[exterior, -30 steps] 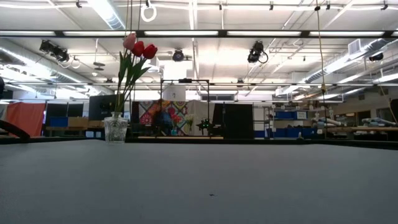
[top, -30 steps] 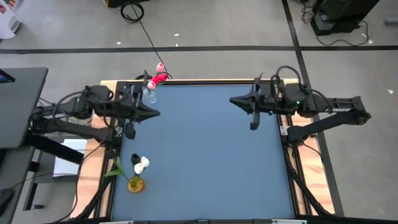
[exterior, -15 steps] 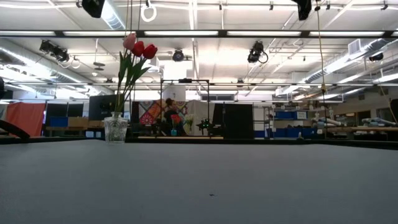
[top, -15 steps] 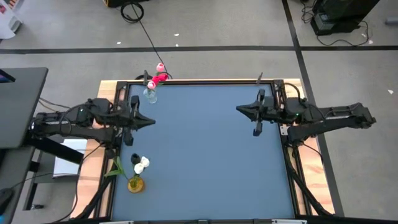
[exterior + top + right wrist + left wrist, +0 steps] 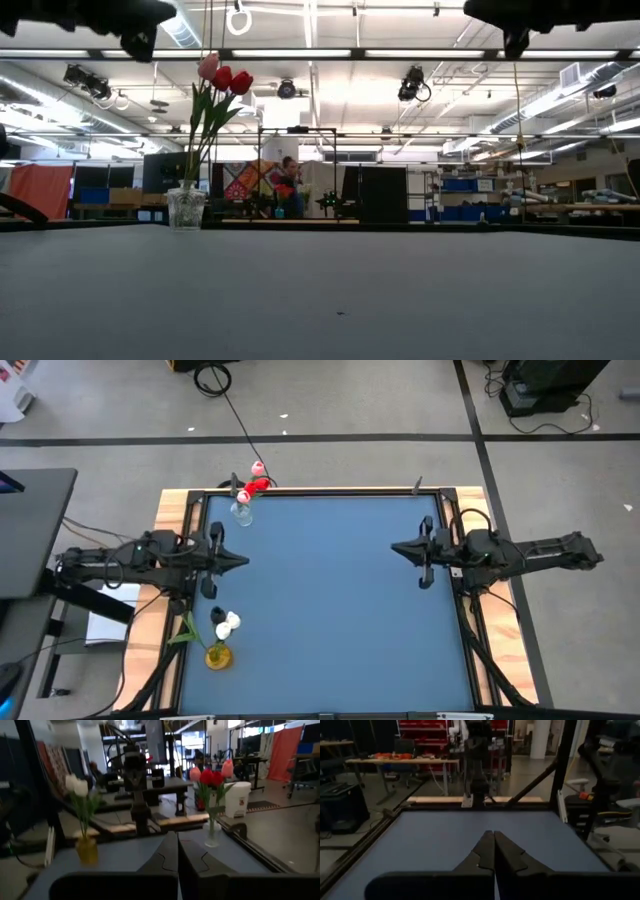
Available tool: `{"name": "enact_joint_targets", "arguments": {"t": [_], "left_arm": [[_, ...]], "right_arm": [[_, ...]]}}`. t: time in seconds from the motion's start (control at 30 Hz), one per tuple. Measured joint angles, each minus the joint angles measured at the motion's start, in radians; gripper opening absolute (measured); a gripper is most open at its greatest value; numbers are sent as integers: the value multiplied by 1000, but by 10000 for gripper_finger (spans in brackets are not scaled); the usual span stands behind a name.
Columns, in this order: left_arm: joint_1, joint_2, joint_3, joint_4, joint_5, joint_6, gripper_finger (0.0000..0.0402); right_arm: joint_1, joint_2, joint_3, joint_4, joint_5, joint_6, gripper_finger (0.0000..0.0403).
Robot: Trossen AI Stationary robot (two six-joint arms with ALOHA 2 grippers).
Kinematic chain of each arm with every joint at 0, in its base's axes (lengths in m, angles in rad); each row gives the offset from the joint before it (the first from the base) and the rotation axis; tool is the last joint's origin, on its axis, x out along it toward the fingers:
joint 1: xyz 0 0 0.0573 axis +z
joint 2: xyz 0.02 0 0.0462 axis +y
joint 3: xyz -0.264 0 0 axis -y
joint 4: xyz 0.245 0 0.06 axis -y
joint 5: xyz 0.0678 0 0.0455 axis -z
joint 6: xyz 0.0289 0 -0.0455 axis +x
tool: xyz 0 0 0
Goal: Sort flowers into vase by color
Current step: Return To Home Position
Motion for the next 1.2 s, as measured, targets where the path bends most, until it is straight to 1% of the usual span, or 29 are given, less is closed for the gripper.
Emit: {"name": "enact_joint_targets", "arguments": {"t": [0.1,0.2,0.27,0.37,0.43,0.5,0.6,0.67,0.73,0.83,1.0,1.07,1.2], "left_arm": [[0,-83,-44,-18,-59,-2,1],[0,-184,-93,-7,-122,-5,1],[0,-246,-132,-9,-122,-22,0],[0,-322,-186,13,-121,-46,0],[0,-359,-205,20,-121,-48,0],[0,-379,-208,-7,-117,-49,0],[0,-377,-164,-80,-94,-39,0],[0,-379,-142,-120,-93,-20,0],[0,-379,-139,-153,-98,0,0],[0,-379,-143,-139,-101,17,0],[0,-378,-198,-95,-102,19,1],[0,-379,-214,-99,-102,7,5],[0,-378,-240,-104,-102,-1,9]], "right_arm": [[-10,-31,-7,-62,0,-40,1],[-37,-52,-59,-28,-18,-25,1],[-43,-69,-111,38,-50,-8,0],[-35,-90,-181,187,-56,2,0],[-29,-103,-225,254,-50,1,0],[-23,-127,-255,282,-21,5,0],[-13,-178,-281,301,-1,-8,0],[-12,-221,-291,268,-1,-12,0],[-12,-265,-293,190,-8,-14,0],[-12,-330,-293,121,-8,-25,0],[-14,-404,-293,-31,-25,-19,0],[-14,-416,-293,-53,-28,-18,0],[-15,-422,-315,-38,-61,-29,0]]}}
